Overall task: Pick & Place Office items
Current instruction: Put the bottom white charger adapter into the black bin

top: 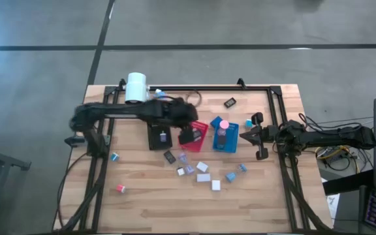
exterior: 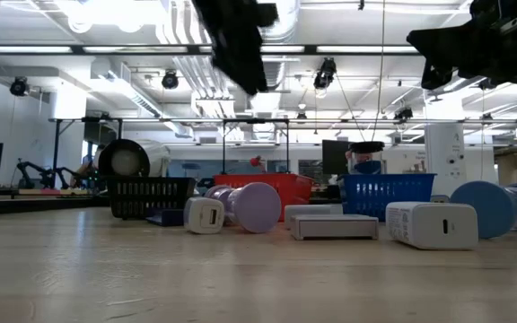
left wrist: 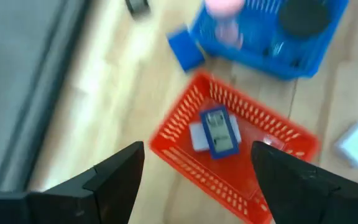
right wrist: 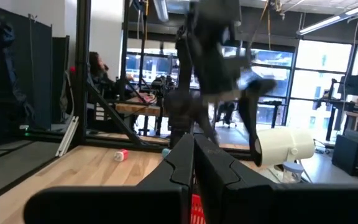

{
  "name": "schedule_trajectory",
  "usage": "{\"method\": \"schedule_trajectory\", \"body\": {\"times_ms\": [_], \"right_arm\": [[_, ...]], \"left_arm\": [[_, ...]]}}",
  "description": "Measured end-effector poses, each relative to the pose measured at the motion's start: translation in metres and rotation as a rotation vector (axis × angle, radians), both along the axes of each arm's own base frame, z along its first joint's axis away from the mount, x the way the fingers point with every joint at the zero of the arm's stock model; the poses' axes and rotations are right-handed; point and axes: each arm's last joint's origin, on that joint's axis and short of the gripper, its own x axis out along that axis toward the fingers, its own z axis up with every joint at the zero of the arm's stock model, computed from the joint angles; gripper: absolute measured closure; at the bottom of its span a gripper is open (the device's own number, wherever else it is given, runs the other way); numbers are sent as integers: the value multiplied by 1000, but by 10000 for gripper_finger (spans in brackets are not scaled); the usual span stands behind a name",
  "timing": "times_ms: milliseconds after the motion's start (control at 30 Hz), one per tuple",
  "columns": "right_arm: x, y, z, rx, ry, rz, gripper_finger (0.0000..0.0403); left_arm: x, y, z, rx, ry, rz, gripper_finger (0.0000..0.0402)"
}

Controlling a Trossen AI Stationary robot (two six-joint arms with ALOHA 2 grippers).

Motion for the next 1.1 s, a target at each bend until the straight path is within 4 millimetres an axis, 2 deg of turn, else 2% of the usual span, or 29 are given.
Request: {"method": "schedule_trajectory", "body": {"times_ms": [133, 200, 267, 367, 467, 600, 633, 733, 833, 1033, 1100], "right_arm": [[0, 0, -2, 2, 18, 0, 394], [1, 0, -2, 2, 23, 0, 394], [0, 0, -2, 2, 22, 0, 394], [1, 0, -3, 3, 34, 0, 394], [1, 0, -4, 3, 42, 0, 394], [1, 0, -4, 3, 43, 0, 394], [1, 0, -4, 3, 43, 0, 394], [1, 0, -4, 3, 41, -1, 394], [1, 0, -3, 2, 31, -1, 394], [0, 0, -1, 16, 14, 2, 394], [0, 0, -1, 35, 15, 7, 394]], "left_arm": [[-39, -3, 50, 41, -166, -26, 118], [-64, -5, 67, 83, -237, -85, 132], [-90, -9, 76, 94, -311, -183, 157], [-128, -16, 75, 85, -471, -306, 211], [-159, -19, 61, 132, -605, -346, 280], [-192, -21, 32, 167, -669, -343, 374], [-199, -21, 25, 156, -684, -321, 387], [-216, -19, 6, 143, -771, -222, 390], [-228, -20, -17, 126, -842, -205, 387], [-237, -22, -68, 53, -930, -248, 398], [-241, -23, -79, 54, -961, -262, 397]]}}
